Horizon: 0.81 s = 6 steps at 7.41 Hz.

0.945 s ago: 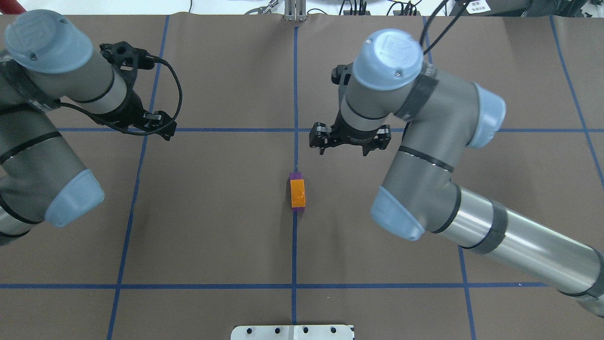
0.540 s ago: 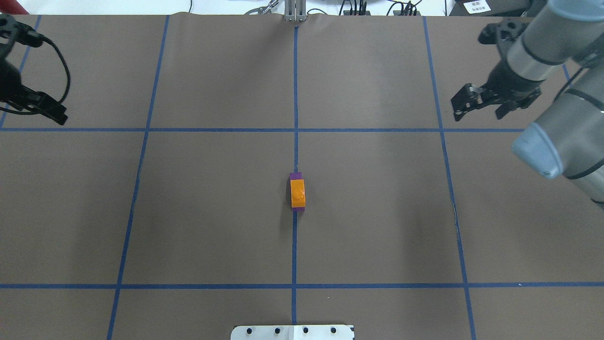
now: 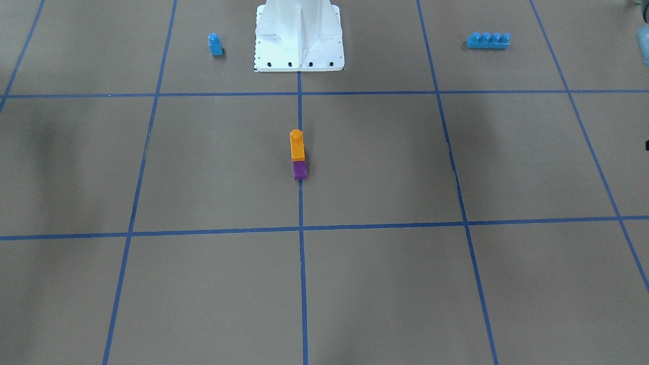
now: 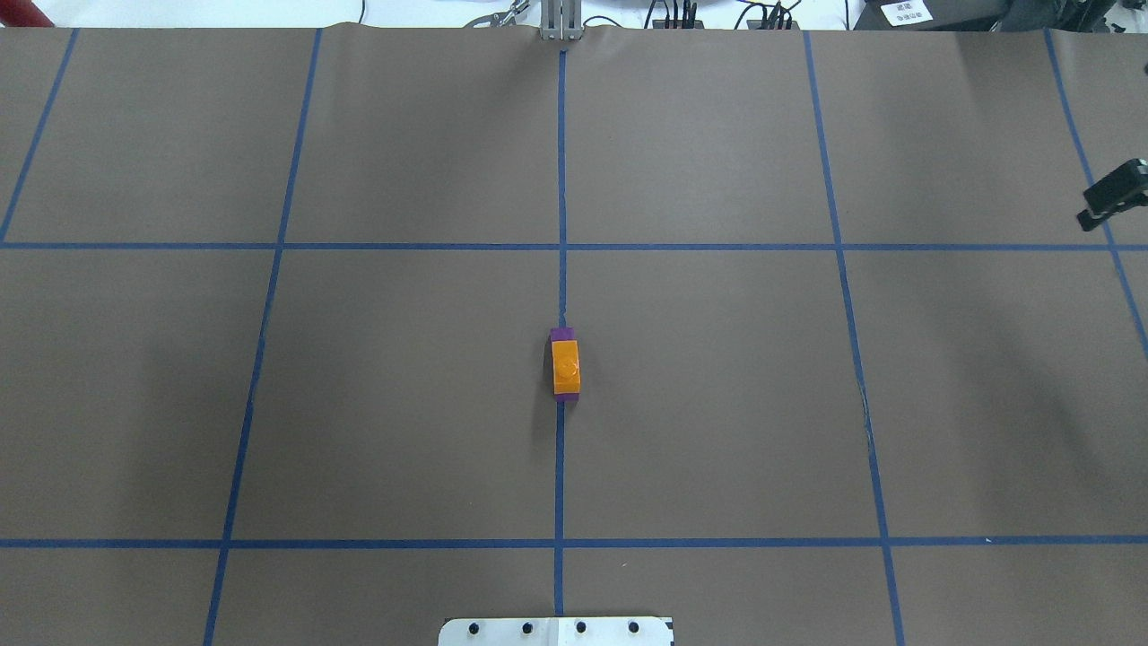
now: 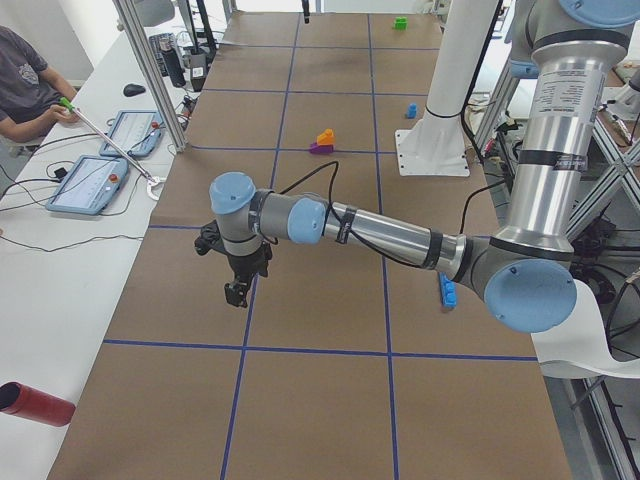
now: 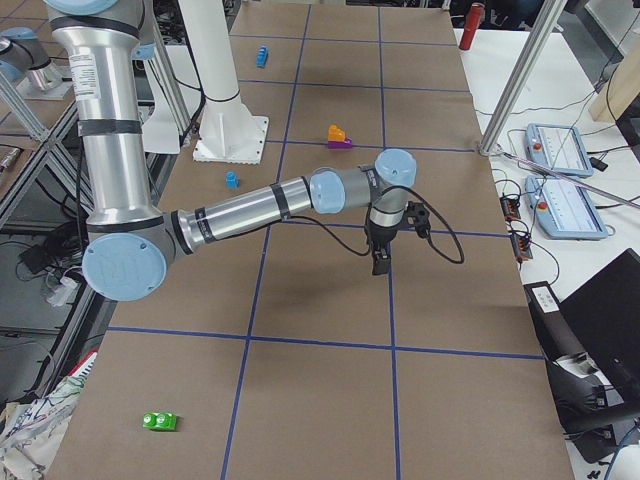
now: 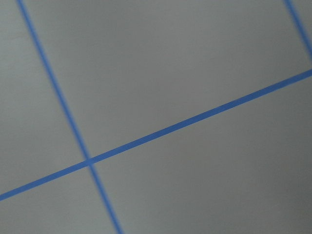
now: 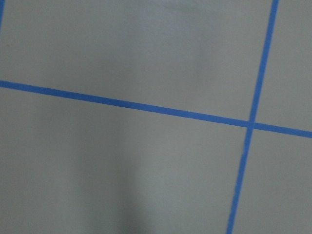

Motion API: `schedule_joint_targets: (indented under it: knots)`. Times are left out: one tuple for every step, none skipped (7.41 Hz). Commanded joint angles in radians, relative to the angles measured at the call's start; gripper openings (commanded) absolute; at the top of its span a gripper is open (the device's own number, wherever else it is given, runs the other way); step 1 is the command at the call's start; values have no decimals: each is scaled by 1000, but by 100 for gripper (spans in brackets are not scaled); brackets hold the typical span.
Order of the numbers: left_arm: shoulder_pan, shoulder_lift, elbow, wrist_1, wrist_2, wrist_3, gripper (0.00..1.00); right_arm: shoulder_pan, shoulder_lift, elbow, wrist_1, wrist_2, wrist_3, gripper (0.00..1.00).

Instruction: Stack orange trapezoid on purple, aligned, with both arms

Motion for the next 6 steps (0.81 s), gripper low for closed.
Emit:
schedule_joint_targets:
  knots:
    - [-90,69,44,-5,-8,40,100,93,-27,-83,2,11,-151,100]
    - [-97,74,41,-17,-8,40,100,101,-31,-88,2,11,-153,100]
    - [-97,86,36,-17,-7,35,100,104,-32,-89,2,9,-153,100]
    - [-97,86,33,-20,-7,27,100,107,-40,-88,3,9,-153,100]
    - [-97,80,19,-19,-5,27,100,107,-46,-85,3,9,-151,100]
    - [-95,80,15,-19,4,29,100,107,-46,-88,3,8,-150,100]
